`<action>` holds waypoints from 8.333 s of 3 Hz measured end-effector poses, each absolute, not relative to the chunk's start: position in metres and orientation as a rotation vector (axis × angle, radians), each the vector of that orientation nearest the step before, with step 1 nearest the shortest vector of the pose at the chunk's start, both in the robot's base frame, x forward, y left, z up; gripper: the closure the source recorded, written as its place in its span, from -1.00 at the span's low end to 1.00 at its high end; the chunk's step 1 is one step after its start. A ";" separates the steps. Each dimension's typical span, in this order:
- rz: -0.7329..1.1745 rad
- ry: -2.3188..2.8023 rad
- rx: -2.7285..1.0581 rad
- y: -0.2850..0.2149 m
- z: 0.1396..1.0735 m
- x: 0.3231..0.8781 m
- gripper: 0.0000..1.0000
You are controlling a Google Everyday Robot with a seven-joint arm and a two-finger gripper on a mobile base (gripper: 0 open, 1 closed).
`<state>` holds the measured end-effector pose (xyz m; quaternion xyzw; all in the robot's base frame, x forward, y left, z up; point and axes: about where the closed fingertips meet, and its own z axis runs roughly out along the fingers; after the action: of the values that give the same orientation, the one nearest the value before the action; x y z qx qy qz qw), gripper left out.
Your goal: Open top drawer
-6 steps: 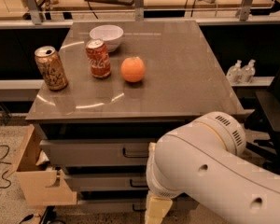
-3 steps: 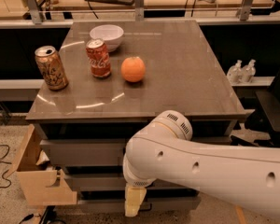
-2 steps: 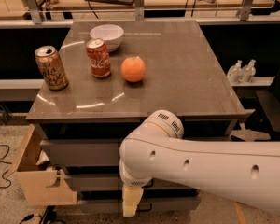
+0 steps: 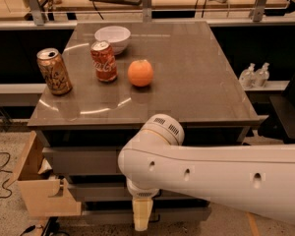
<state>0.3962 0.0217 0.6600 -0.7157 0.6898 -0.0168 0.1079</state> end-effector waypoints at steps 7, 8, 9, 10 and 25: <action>-0.041 2.060 -2.195 0.019 0.637 0.401 0.74; -0.041 2.060 -2.195 0.019 0.637 0.400 1.00; -0.042 2.060 -2.195 0.019 0.637 0.400 1.00; -0.054 2.078 -2.148 0.016 0.637 0.386 1.00; -0.090 2.167 -1.922 -0.039 0.676 0.352 1.00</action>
Offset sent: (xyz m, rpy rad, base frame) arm 0.0030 -0.0082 -0.0140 -0.0718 0.0534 0.0080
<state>0.3523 -0.0391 0.6760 -0.6584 0.7422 -0.0309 0.1216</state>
